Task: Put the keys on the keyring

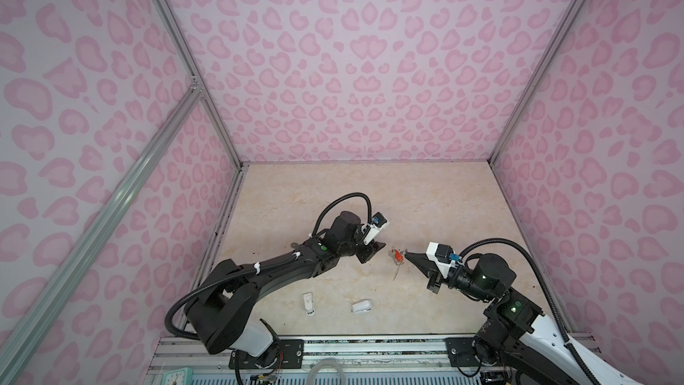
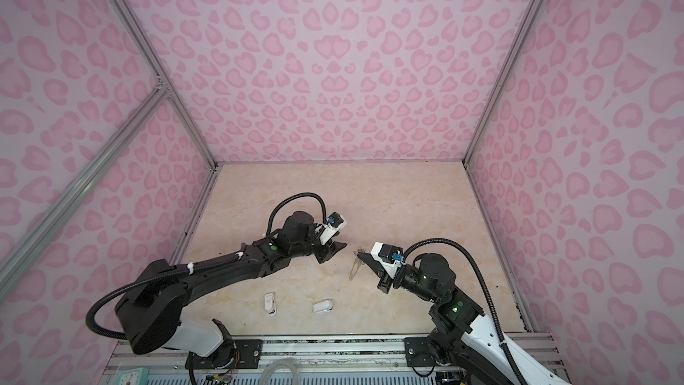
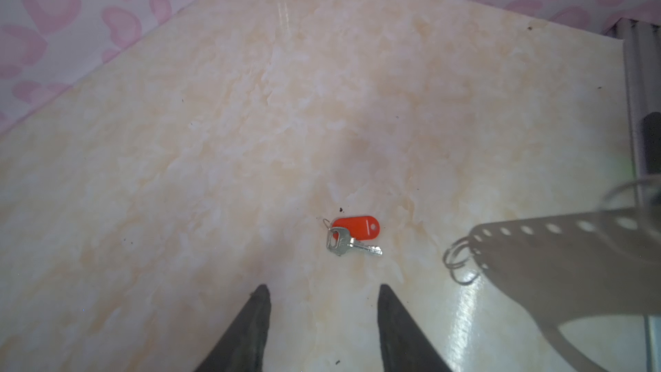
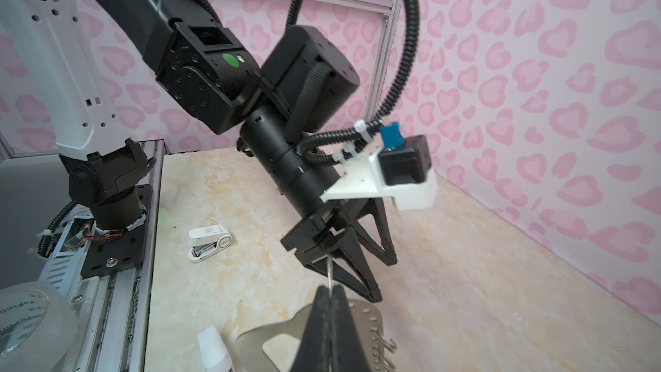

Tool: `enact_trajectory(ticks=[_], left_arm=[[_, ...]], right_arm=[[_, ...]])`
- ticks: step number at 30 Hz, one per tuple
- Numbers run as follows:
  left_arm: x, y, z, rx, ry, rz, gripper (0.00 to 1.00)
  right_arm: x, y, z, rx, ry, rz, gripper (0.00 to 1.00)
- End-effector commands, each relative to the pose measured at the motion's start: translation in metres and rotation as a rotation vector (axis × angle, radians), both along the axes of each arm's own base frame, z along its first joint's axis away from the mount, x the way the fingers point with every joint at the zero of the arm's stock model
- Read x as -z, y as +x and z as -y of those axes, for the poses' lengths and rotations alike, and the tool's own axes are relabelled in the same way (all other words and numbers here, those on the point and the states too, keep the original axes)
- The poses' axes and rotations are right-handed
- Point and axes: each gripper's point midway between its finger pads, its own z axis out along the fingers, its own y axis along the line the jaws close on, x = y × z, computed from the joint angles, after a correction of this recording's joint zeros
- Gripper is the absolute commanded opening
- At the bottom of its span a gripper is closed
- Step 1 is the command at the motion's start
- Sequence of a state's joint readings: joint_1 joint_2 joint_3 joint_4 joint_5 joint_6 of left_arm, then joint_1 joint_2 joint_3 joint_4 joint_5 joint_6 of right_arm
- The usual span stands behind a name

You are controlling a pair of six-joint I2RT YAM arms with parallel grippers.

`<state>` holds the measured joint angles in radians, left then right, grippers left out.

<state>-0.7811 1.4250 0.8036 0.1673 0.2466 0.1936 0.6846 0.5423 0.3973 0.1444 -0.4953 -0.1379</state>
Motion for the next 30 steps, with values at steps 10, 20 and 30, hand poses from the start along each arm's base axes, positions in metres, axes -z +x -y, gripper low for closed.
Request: enact_trajectory(ticks=[10, 20, 30], left_arm=[[-0.102, -0.087, -0.023, 0.316, -0.274, 0.305, 0.37], [-0.119, -0.118, -0.016, 0.448, -0.32, 0.29, 0.32], [-0.125, -0.124, -0.015, 0.468, -0.326, 0.297, 0.26]], right_arm=[[-0.019, -0.011, -0.022, -0.161, 0.07, 0.072, 0.0], [-0.029, -0.02, -0.039, -0.247, 0.078, 0.079, 0.0], [-0.029, -0.025, -0.05, -0.286, 0.07, 0.08, 0.0]])
